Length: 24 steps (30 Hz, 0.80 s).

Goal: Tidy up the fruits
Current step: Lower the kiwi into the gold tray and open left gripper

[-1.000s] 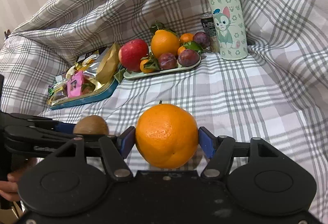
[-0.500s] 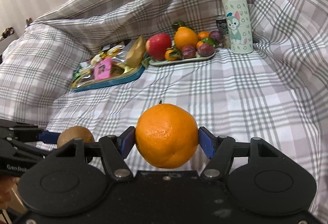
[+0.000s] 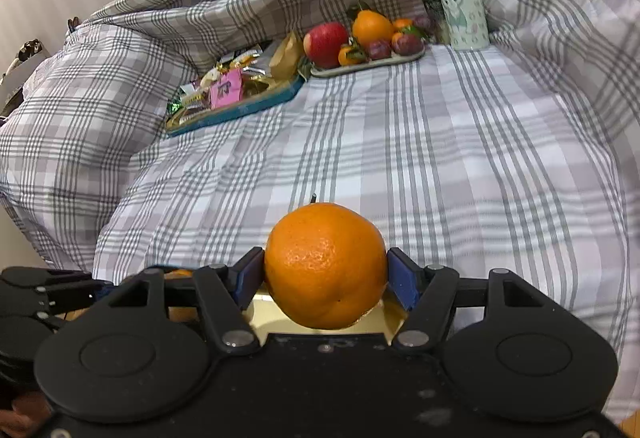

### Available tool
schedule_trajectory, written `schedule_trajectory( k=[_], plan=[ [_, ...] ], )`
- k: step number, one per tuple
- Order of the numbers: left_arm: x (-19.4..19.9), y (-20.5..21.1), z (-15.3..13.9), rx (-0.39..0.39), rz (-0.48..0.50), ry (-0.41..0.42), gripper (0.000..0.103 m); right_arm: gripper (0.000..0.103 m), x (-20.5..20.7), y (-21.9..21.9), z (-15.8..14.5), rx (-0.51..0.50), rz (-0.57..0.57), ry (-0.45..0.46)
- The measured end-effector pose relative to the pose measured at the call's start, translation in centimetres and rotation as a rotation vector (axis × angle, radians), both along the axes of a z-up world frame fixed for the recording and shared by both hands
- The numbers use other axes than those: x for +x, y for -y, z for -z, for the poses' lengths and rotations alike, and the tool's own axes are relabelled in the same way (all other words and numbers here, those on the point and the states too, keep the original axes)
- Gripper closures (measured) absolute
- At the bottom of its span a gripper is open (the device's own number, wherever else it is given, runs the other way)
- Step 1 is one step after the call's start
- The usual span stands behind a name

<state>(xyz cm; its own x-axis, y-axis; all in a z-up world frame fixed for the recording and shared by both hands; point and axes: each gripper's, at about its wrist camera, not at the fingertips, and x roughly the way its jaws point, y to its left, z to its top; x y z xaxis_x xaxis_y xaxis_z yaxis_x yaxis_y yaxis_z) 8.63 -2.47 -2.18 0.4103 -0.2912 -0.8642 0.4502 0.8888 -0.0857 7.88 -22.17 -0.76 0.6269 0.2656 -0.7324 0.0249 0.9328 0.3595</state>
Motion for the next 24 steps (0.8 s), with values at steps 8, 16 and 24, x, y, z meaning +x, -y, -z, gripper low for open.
schedule_trajectory(
  k=[8,16,24],
  plan=[
    [-0.9,0.1,2.0,-0.018,-0.039,-0.058,0.041,0.033,-1.6,-0.4,1.1,-0.001,0.015,-0.049],
    [-2.2,-0.8,2.0,0.006,-0.095,-0.058,0.041,0.033,-1.8,-1.1,1.3,0.005,0.003,-0.068],
    [-3.9,-2.8,2.6,0.059,-0.134,-0.127,0.041,0.033,-1.8,-2.2,1.7,-0.004,-0.033,-0.079]
  ],
)
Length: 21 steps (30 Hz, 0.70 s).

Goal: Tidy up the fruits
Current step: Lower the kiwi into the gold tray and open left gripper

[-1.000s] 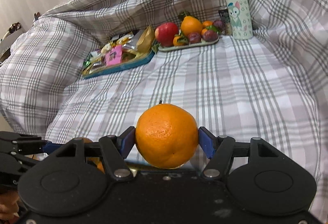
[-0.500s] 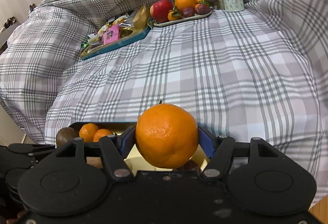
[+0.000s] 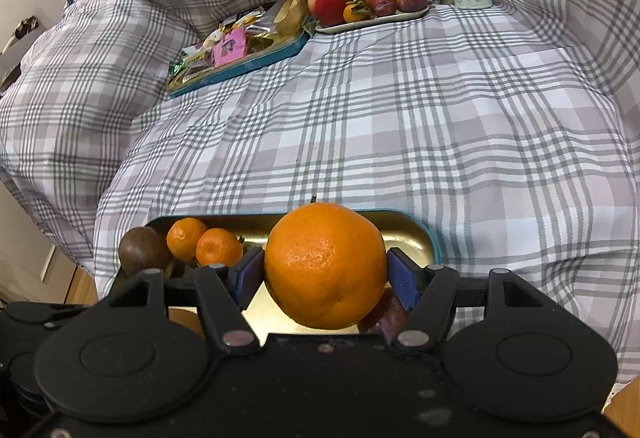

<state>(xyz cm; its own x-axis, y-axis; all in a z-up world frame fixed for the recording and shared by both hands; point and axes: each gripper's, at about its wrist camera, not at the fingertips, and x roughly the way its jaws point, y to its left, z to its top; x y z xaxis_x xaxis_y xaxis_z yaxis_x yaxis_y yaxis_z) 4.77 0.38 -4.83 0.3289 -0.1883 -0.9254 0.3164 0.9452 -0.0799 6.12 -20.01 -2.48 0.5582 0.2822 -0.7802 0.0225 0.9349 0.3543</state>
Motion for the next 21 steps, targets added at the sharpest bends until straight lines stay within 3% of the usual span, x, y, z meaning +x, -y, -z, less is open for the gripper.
schedule_trajectory(
  k=[16,21],
  plan=[
    [0.0,0.0,0.8,-0.014,-0.018,0.024,0.041,0.033,0.5,-2.1,1.3,-0.067,-0.065,-0.023],
    [-0.4,-0.4,0.6,-0.019,-0.035,0.034,0.040,0.037,0.2,-2.5,0.9,-0.119,-0.050,0.016]
  ],
)
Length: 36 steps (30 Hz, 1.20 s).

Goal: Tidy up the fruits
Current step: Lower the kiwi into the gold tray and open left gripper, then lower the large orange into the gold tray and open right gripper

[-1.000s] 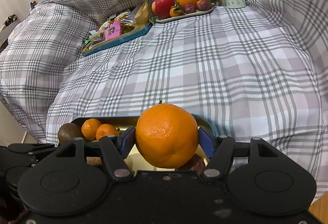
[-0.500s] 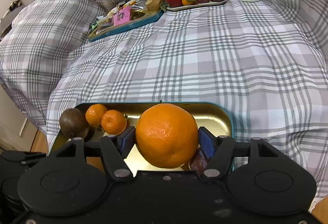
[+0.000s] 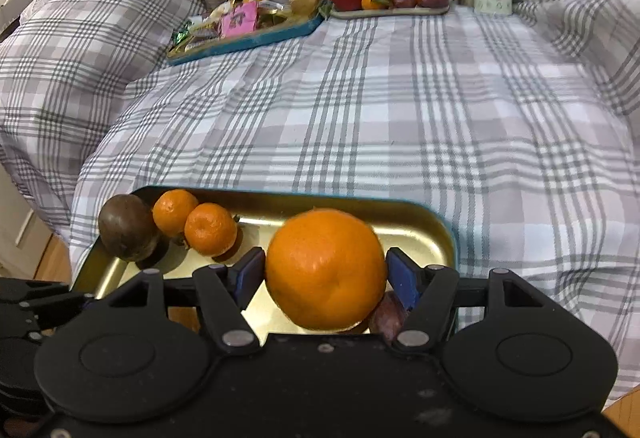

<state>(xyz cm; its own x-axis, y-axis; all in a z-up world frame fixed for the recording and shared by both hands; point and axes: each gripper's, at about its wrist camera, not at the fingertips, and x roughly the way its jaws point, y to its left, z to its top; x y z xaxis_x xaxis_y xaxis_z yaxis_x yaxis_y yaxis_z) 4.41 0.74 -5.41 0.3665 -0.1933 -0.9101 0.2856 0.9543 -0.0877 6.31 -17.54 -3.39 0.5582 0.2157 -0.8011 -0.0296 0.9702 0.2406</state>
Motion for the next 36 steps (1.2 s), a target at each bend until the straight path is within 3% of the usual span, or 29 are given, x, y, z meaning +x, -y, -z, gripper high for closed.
schedule_trajectory(
  k=[3,10,13,15,16,19,24,36],
  plan=[
    [-0.3,0.1,-0.3,-0.001,0.003,0.014,0.040,0.049,-0.5,-0.4,-1.3,-0.033,-0.008,0.088],
    [-1.0,0.8,-1.4,0.011,0.028,0.077,0.040,0.049,-0.4,-0.7,-2.7,-0.012,-0.023,0.126],
    [-0.9,1.7,-1.1,0.079,0.060,0.099,0.045,0.049,-0.4,-0.5,-2.6,0.005,-0.011,0.115],
    [-1.3,2.1,-2.2,0.092,0.090,0.203,0.039,0.049,-0.5,-0.3,-2.7,0.019,-0.001,0.111],
    [-1.1,2.4,-2.1,0.120,0.087,0.218,0.043,0.049,-0.6,-0.3,-2.7,0.016,0.003,0.114],
    [0.0,2.3,-1.8,0.080,0.070,0.156,0.045,0.049,-0.8,-0.1,-3.0,0.029,0.013,0.121],
    [-0.8,3.2,-2.4,0.100,0.106,0.172,0.045,0.049,-1.3,0.1,-3.8,0.032,0.014,0.136],
    [-1.7,3.2,-3.5,0.090,0.019,0.187,0.045,0.049,-2.9,0.4,-4.2,0.005,0.061,0.090]
  ],
)
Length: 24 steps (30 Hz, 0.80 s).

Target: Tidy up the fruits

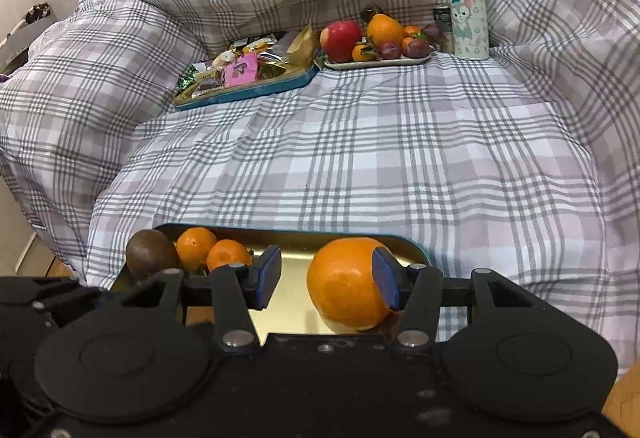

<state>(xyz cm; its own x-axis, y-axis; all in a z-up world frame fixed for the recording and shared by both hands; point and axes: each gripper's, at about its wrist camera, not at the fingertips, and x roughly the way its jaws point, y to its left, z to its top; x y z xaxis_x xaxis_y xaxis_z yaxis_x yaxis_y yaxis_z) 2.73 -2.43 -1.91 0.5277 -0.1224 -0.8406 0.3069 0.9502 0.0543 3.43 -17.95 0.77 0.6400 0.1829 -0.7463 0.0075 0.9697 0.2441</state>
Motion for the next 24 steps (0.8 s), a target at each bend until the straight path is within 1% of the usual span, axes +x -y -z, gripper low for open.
schedule_trajectory(
  k=[12,24],
  plan=[
    [-1.0,-0.6,-0.7,-0.028,-0.096,0.006,0.045,0.049,-2.5,-0.5,0.2,-0.007,0.019,-0.073],
    [-3.0,-0.8,-1.6,-0.048,-0.147,0.020,0.046,0.049,-5.1,-1.2,-0.5,-0.008,0.013,-0.078]
  ],
)
